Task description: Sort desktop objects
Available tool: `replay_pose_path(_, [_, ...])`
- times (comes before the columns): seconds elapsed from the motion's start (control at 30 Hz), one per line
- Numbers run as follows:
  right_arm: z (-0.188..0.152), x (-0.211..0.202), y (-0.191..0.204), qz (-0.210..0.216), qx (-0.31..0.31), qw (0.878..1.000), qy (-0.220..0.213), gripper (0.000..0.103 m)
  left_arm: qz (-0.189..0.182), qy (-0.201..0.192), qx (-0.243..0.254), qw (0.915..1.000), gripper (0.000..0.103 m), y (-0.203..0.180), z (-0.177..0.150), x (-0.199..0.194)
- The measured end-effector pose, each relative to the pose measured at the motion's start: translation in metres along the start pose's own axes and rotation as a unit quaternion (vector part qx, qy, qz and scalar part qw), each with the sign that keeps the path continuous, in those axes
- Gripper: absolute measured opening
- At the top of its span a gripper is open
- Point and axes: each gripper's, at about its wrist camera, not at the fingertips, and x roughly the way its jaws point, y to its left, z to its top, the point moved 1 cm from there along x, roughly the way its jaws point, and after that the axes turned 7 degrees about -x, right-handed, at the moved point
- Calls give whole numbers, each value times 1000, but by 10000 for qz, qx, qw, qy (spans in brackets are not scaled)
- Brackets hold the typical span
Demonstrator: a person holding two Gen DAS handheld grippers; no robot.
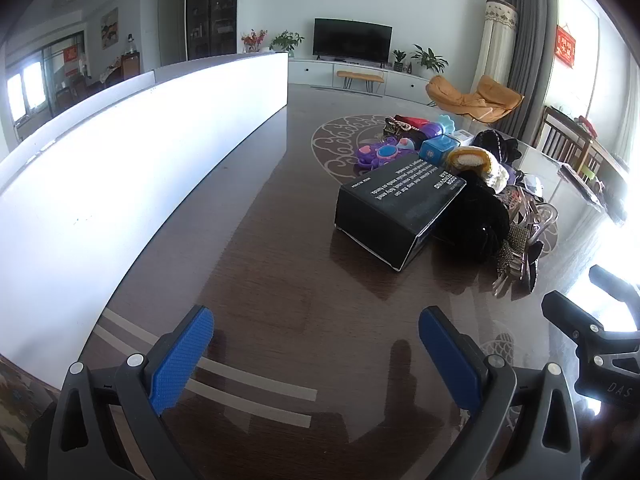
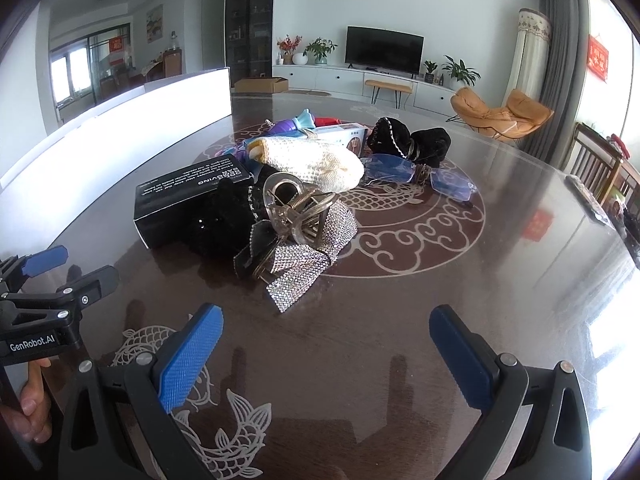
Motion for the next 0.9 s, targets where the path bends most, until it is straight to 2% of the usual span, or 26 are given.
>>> replay_pose_path(0.9, [-2,3,-3,-35,110,9999,52,103,-24,94,-43,9999,103,0,-1,4])
